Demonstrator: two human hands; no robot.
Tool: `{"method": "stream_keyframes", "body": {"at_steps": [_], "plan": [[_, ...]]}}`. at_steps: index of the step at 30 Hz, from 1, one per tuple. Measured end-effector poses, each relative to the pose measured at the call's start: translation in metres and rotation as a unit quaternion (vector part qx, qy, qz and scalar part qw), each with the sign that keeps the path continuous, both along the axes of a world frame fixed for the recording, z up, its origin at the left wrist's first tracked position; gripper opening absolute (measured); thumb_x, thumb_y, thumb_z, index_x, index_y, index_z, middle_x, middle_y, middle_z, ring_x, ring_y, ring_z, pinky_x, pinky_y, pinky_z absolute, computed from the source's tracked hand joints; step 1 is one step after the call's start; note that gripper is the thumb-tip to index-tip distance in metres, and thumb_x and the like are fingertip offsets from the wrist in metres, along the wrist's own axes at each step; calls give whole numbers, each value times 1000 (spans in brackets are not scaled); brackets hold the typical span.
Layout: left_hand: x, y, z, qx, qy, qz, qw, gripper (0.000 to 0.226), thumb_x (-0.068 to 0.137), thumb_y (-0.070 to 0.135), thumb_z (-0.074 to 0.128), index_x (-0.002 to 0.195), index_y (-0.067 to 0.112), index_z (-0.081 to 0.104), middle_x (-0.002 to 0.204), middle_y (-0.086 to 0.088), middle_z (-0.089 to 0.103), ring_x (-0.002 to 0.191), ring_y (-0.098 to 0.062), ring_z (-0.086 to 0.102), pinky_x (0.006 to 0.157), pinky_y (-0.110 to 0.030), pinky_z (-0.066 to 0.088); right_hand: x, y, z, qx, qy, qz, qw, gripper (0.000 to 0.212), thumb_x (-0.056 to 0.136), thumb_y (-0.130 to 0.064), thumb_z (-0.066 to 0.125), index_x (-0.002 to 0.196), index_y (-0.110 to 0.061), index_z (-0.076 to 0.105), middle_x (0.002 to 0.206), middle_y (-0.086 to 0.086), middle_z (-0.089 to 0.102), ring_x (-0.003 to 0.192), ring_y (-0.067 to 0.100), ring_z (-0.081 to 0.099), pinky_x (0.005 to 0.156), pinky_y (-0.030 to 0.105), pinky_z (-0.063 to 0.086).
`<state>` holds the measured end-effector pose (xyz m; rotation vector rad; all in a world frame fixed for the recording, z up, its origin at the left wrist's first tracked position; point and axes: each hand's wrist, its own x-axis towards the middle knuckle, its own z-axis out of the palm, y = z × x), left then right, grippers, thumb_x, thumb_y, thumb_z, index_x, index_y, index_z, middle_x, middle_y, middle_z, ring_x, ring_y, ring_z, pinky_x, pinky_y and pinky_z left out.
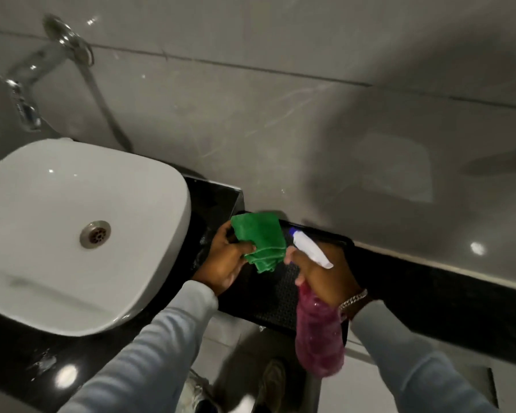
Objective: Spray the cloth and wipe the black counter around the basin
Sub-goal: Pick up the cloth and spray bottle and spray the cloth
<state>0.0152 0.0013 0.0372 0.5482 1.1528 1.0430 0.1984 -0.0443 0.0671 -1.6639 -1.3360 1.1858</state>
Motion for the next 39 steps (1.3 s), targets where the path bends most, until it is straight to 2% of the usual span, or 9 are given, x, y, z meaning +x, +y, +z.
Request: {"method": "stream_keyframes", "body": {"at_steps": [3, 8, 12, 16, 20, 24, 28, 36, 39], "plan": [[-9, -5, 16, 5, 0, -30, 1000, 40, 78, -23, 40, 103, 0, 62, 94, -20, 67, 82, -33, 67, 68, -39, 60, -15, -6, 8, -31, 44, 7, 999, 29, 84, -37, 68, 71, -12, 72, 64, 13, 73, 45, 20, 64, 53, 35, 56], [-17, -15, 27, 12, -34, -54, 998, 45, 80, -21, 35, 104, 1, 65, 96, -20, 69, 83, -32, 70, 69, -41, 63, -25, -10, 25, -48, -1, 21, 999, 40, 78, -38, 72, 60, -4, 65, 48, 13, 65, 40, 18, 60, 52, 36, 57], [-22, -19, 30, 32, -68, -55, 996, 51, 82, -24, 34, 107, 10, 64, 101, -17, 69, 89, -30, 70, 69, -41, 62, -27, -16, 35, -78, 53, 31, 995, 9, 77, -35, 75, 80, -31, 68, 59, 6, 72, 41, 13, 60, 45, 22, 51], [-26, -17, 35, 53, -63, -59, 995, 52, 84, -23, 35, 111, 13, 61, 107, -17, 66, 97, -32, 66, 71, -43, 62, -27, -23, 36, -37, -2, 21, 999, 28, 77, -32, 75, 65, -8, 68, 50, 12, 65, 42, 18, 61, 53, 35, 56], [-30, -16, 37, 67, -24, -49, 996, 54, 83, -22, 38, 106, 18, 63, 103, -12, 69, 90, -26, 71, 67, -40, 61, -29, -25, 33, -52, 70, 23, 996, 13, 76, -31, 77, 82, -40, 70, 59, 1, 72, 50, 15, 62, 51, 29, 54], [-33, -16, 35, 70, -2, -46, 997, 53, 80, -22, 40, 103, 20, 64, 97, -8, 71, 83, -21, 75, 63, -40, 60, -30, -27, 32, -31, 16, 25, 999, 34, 70, -39, 76, 74, -6, 70, 52, 9, 64, 46, 20, 61, 52, 36, 54], [-34, -17, 34, 71, 6, -45, 996, 52, 80, -22, 40, 103, 19, 63, 99, -10, 69, 86, -24, 73, 63, -40, 60, -30, -26, 28, -49, 52, 18, 997, 26, 70, -34, 79, 76, -10, 71, 60, 13, 67, 48, 21, 61, 53, 34, 52], [-30, -18, 39, 74, 9, -39, 996, 51, 80, -23, 40, 102, 18, 61, 100, -11, 67, 91, -29, 68, 68, -42, 60, -21, -22, 28, 54, -121, 82, 988, 38, 79, -26, 74, 63, 6, 62, 59, 26, 66, 55, 36, 64, 60, 46, 55], [-29, -17, 39, 64, 5, -30, 997, 50, 80, -23, 39, 102, 18, 60, 101, -12, 66, 93, -30, 66, 67, -42, 61, -10, -18, 24, 74, -135, 109, 982, 25, 79, -23, 75, 71, -2, 65, 63, 18, 69, 60, 31, 67, 66, 44, 57]]}}
